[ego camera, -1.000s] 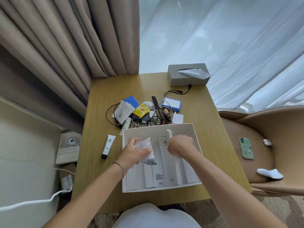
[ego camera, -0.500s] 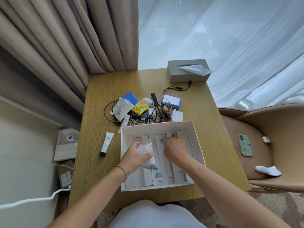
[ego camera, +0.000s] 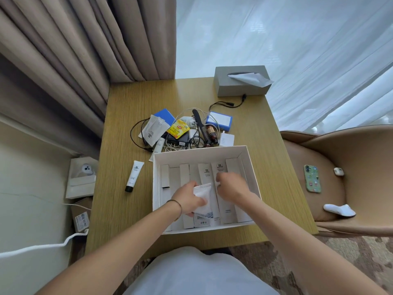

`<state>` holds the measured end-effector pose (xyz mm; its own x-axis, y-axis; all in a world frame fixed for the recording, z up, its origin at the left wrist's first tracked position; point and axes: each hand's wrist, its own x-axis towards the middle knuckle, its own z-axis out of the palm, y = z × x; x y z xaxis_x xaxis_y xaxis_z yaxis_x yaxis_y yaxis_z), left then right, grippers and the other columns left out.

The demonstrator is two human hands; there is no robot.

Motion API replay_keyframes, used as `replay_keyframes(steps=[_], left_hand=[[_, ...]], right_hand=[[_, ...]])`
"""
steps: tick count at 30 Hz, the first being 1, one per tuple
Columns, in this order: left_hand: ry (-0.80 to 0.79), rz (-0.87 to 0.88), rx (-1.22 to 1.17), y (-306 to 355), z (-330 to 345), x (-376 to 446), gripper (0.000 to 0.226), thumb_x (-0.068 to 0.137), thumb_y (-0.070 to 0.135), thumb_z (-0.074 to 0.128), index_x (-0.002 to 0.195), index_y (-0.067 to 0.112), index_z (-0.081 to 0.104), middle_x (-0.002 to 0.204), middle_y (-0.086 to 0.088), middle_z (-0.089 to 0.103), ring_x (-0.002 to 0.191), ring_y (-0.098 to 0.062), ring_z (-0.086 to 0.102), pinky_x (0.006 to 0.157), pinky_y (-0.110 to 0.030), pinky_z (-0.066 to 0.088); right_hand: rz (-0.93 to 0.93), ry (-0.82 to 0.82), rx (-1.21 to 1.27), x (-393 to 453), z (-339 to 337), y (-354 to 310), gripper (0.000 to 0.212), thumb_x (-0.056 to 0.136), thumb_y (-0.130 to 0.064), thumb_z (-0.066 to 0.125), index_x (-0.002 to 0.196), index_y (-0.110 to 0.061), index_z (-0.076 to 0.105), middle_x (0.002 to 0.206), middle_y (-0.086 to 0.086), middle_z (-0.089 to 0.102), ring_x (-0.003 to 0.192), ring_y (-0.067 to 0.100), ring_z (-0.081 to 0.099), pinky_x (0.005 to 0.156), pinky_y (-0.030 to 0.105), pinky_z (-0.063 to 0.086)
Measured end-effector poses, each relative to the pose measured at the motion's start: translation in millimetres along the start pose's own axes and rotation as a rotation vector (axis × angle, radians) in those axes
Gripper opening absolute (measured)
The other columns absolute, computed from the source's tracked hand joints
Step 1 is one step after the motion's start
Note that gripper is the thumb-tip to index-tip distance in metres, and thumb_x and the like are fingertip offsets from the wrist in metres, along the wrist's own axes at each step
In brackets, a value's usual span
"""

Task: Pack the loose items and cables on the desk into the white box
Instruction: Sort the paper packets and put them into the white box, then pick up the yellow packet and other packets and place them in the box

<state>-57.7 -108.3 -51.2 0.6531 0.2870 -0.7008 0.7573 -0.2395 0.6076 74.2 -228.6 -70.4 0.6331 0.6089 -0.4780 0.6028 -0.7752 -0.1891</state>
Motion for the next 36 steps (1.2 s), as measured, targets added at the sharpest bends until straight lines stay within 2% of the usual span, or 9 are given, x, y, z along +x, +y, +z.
replay_keyframes(steps=[3, 6, 9, 13, 16, 19, 26, 30, 36], left_hand=[[0.034, 0.023, 0.16, -2, 14, 5, 0.035, 0.082, 0.039, 0.073, 0.11, 0.024, 0.058, 0.098, 0.0, 0.066, 0.083, -0.016, 0.066, 0.065, -0.03, 0.059], [0.056, 0.025, 0.169, -6, 24, 8, 0.036, 0.081, 0.039, 0.074, 0.11, 0.024, 0.06, 0.094, 0.003, 0.066, 0.078, -0.012, 0.065, 0.057, -0.022, 0.051], [0.087, 0.035, 0.25, -6, 25, 9, 0.035, 0.08, 0.037, 0.076, 0.106, 0.02, 0.062, 0.093, 0.001, 0.067, 0.079, -0.016, 0.066, 0.061, -0.026, 0.053], [0.151, 0.096, 0.594, -4, 25, 6, 0.026, 0.08, 0.042, 0.072, 0.094, 0.021, 0.065, 0.089, 0.002, 0.064, 0.076, -0.015, 0.059, 0.064, -0.027, 0.049], [0.233, 0.126, 0.766, -3, 29, 4, 0.027, 0.08, 0.04, 0.071, 0.102, 0.025, 0.066, 0.096, 0.003, 0.051, 0.08, -0.014, 0.051, 0.065, -0.025, 0.041], [0.282, 0.154, 0.808, 0, 36, 2, 0.036, 0.083, 0.036, 0.068, 0.117, 0.025, 0.062, 0.103, 0.0, 0.056, 0.088, -0.017, 0.05, 0.074, -0.028, 0.046], [0.547, 0.302, 0.565, 20, 23, -22, 0.032, 0.093, 0.038, 0.058, 0.125, 0.031, 0.06, 0.117, 0.007, 0.065, 0.102, -0.014, 0.062, 0.086, -0.028, 0.052], [0.638, 0.39, 0.411, 46, -15, -28, 0.024, 0.09, 0.029, 0.06, 0.114, 0.029, 0.064, 0.102, 0.008, 0.067, 0.095, -0.011, 0.06, 0.076, -0.027, 0.049], [0.683, 0.359, 0.284, 63, -81, -7, 0.021, 0.088, 0.022, 0.061, 0.108, 0.025, 0.066, 0.097, 0.006, 0.065, 0.094, -0.013, 0.059, 0.077, -0.034, 0.052]], right_hand=[[0.014, 0.059, 0.108, -10, -10, 9, 0.033, 0.091, -0.016, 0.05, 0.12, -0.02, 0.066, 0.116, 0.008, 0.07, 0.102, 0.03, 0.065, 0.072, 0.033, 0.049], [-0.016, 0.089, 0.174, -19, -17, 12, 0.031, 0.093, -0.018, 0.05, 0.118, -0.023, 0.068, 0.114, 0.004, 0.073, 0.099, 0.026, 0.067, 0.07, 0.03, 0.046], [-0.032, 0.109, 0.217, -26, -25, 13, 0.03, 0.093, -0.019, 0.051, 0.117, -0.022, 0.069, 0.112, 0.003, 0.074, 0.098, 0.025, 0.067, 0.076, 0.032, 0.052], [-0.064, 0.101, 0.264, -33, -36, 11, 0.03, 0.093, -0.021, 0.052, 0.116, -0.022, 0.071, 0.112, 0.004, 0.074, 0.099, 0.026, 0.067, 0.083, 0.036, 0.056], [-0.105, 0.099, 0.289, -37, -40, 11, 0.028, 0.094, -0.022, 0.052, 0.115, -0.022, 0.071, 0.11, 0.003, 0.074, 0.098, 0.025, 0.068, 0.084, 0.039, 0.057], [-0.141, 0.091, 0.311, -38, -46, 11, 0.027, 0.094, -0.022, 0.052, 0.113, -0.023, 0.071, 0.106, 0.001, 0.075, 0.096, 0.024, 0.068, 0.084, 0.039, 0.057], [-0.235, 0.171, 0.419, -17, -89, 8, 0.023, 0.09, -0.015, 0.054, 0.1, -0.023, 0.073, 0.074, -0.007, 0.067, 0.073, 0.016, 0.063, 0.066, 0.029, 0.052], [-0.248, 0.22, 0.441, 8, -116, -6, 0.024, 0.089, -0.016, 0.055, 0.099, -0.022, 0.076, 0.084, -0.004, 0.072, 0.084, 0.019, 0.065, 0.073, 0.033, 0.054], [-0.234, 0.244, 0.384, 53, -136, -42, 0.027, 0.089, -0.015, 0.052, 0.098, -0.02, 0.076, 0.096, 0.004, 0.076, 0.089, 0.026, 0.067, 0.073, 0.035, 0.056]])
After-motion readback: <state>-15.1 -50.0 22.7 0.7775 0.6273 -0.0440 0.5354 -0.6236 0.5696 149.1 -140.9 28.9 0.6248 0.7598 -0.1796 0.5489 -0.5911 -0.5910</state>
